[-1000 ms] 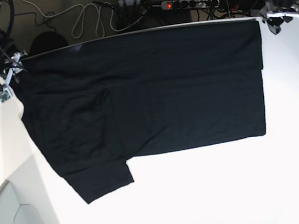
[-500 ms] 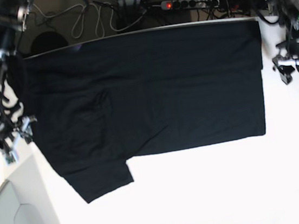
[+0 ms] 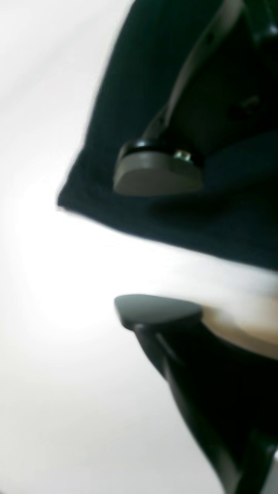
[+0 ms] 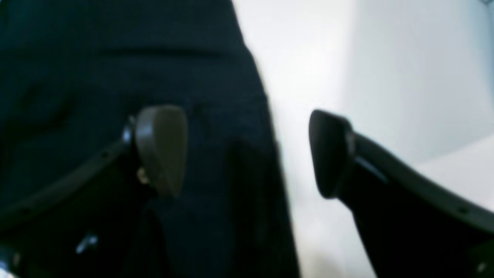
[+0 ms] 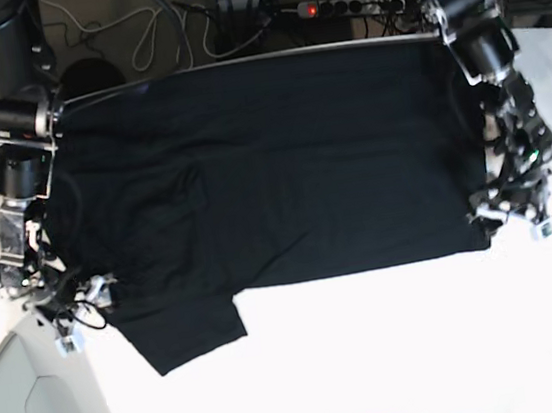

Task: Fold the T-shirt properly
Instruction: 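Reach both grippers down to the shirt's side edges, then grasp the hem-side edges and fold them toward the collar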

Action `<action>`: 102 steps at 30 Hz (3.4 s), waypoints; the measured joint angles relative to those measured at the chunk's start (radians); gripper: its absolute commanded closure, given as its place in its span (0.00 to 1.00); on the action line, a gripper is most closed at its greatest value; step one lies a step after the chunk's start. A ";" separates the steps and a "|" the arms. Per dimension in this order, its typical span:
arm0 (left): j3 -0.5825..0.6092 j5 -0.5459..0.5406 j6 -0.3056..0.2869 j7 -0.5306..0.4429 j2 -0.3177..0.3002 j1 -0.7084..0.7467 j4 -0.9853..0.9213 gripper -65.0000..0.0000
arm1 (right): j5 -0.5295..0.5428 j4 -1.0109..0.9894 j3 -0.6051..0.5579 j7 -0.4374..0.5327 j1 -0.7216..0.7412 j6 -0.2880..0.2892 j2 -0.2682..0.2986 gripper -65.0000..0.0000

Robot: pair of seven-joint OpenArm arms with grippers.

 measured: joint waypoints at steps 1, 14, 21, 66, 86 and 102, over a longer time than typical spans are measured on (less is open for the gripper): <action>0.026 0.011 -0.003 -0.041 0.000 -0.023 -0.034 0.41 | 0.001 -0.020 0.000 0.040 0.000 -0.037 -0.001 0.27; 0.141 0.063 0.005 -0.245 -0.003 -0.174 -0.368 0.41 | 0.004 -0.107 -0.004 0.164 -0.019 -0.090 -0.024 0.27; 0.142 0.063 0.005 -0.253 -0.007 -0.171 -0.378 0.41 | 0.004 -0.100 -0.003 0.174 -0.034 -0.090 -0.034 0.28; 0.132 -0.043 0.004 -0.100 -0.003 -0.012 -0.146 1.00 | 0.003 0.140 -0.001 0.124 -0.127 -0.087 -0.038 1.00; -0.087 -0.183 -0.001 0.183 0.021 0.273 0.401 1.00 | 0.012 0.537 0.127 0.087 -0.419 -0.087 -0.027 1.00; -0.163 -0.178 -0.003 0.201 0.112 0.432 0.468 1.00 | 0.007 0.682 0.127 0.082 -0.618 -0.087 -0.047 1.00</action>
